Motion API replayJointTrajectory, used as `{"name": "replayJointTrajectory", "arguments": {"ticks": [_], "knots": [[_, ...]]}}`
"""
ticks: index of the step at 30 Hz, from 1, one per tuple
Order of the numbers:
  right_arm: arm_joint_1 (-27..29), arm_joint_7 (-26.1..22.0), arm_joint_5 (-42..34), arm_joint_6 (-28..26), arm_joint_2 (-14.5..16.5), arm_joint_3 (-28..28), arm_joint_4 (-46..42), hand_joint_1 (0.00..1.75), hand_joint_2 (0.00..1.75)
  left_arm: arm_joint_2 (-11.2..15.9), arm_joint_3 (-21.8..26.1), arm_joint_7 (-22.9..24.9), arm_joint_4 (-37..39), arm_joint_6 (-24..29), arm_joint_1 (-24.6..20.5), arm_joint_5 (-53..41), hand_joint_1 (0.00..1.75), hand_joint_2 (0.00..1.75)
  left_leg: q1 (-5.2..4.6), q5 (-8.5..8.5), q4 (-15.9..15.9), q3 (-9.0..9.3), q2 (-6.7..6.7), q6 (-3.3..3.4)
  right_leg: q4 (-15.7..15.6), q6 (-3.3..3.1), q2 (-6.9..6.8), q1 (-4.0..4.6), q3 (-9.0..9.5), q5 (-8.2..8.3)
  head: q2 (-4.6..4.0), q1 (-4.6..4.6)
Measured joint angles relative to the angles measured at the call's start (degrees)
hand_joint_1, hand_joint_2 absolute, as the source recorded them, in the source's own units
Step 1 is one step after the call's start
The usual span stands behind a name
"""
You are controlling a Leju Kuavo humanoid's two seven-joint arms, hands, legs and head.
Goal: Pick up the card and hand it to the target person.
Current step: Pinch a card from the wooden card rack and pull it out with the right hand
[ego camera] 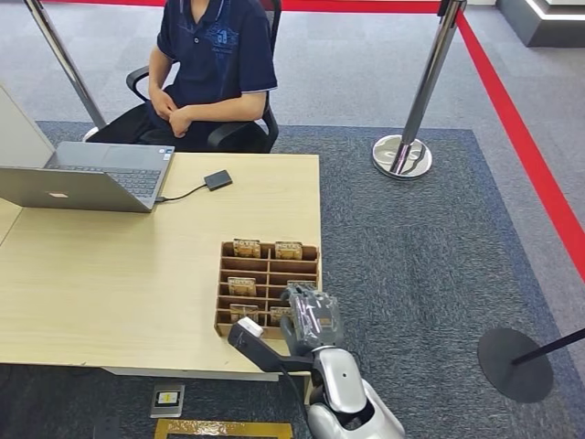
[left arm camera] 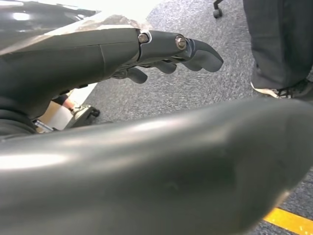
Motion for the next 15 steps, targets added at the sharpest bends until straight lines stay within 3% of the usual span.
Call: {"name": "replayJointTrajectory", "arguments": {"ticks": [4, 15], "knots": [[0.0, 0.0, 0.0, 0.1, 0.3, 0.0, 0.2, 1.06, 1.75, 0.0, 0.0, 0.7, 0.0, -0.1, 0.0, -0.2, 0.00, 0.00, 0.00, 0.00, 0.0, 0.00, 0.00, 0.00, 0.0, 0.00, 0.00, 0.00, 0.00, 0.00, 0.00, 0.00], [-0.1, -0.4, 0.5, 0.6, 0.9, 0.1, 0.8, 1.10, 1.75, 0.1, 0.0, 1.0, 0.0, -0.7, 0.0, -0.2, 0.00, 0.00, 0.00, 0.00, 0.0, 0.00, 0.00, 0.00, 0.0, 0.00, 0.00, 0.00, 0.00, 0.00, 0.00, 0.00]]}}
